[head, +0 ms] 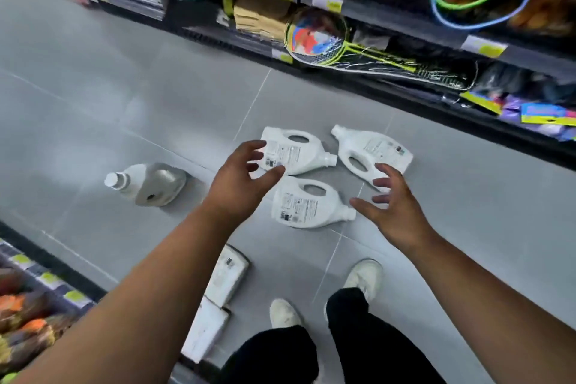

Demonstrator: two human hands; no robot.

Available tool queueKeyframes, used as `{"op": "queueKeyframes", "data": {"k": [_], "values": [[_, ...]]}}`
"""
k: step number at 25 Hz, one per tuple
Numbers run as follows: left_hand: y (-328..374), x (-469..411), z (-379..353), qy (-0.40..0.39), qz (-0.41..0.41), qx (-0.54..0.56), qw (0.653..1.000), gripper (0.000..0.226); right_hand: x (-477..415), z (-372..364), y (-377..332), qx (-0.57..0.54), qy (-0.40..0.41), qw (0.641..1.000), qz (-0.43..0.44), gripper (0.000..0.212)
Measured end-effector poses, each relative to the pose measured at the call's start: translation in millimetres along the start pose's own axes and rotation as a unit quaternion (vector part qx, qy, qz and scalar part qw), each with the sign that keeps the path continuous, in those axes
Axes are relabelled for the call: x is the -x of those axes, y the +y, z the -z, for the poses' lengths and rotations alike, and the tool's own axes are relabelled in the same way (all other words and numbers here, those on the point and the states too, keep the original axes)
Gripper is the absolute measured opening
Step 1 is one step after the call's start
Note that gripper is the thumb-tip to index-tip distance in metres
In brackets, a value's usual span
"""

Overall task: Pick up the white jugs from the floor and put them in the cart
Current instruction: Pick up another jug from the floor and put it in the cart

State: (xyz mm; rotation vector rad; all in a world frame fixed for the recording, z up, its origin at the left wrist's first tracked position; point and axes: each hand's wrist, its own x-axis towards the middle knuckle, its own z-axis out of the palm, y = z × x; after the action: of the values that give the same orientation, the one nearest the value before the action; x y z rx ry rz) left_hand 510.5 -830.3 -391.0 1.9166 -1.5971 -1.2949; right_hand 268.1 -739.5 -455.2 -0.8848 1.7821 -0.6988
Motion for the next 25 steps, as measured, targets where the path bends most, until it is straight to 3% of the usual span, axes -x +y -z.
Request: {"op": "queueKeyframes", "data": {"k": [7, 15, 20, 25], "values": [[-173.7, -140.3, -101.9, -0.067, 0.061, -0.01, 0.996, 0.051, -96.3, -117.3, 179.9, 0.073, 0.007, 0.992, -0.105, 0.076], [-358.8, -258.7, -211.0, -0.097, 0.03, -0.133, 0.986, 0.069, -203.2, -218.4, 345.7, -0.089, 0.088, 0.959, -0.252, 0.08], [-401.9, -292.2, -245.1, -0.133, -0.039, -0.155, 0.978, 0.086, -230.4, -260.8, 387.7, -0.128, 0.186, 0.949, -0.218, 0.098], [-433.2, -302.2, -245.9, -0.125, -0.026, 0.007, 0.992, 0.076, -244.2, -282.1, 400.3, -0.171, 0.281, 0.93, -0.164, 0.093]]}}
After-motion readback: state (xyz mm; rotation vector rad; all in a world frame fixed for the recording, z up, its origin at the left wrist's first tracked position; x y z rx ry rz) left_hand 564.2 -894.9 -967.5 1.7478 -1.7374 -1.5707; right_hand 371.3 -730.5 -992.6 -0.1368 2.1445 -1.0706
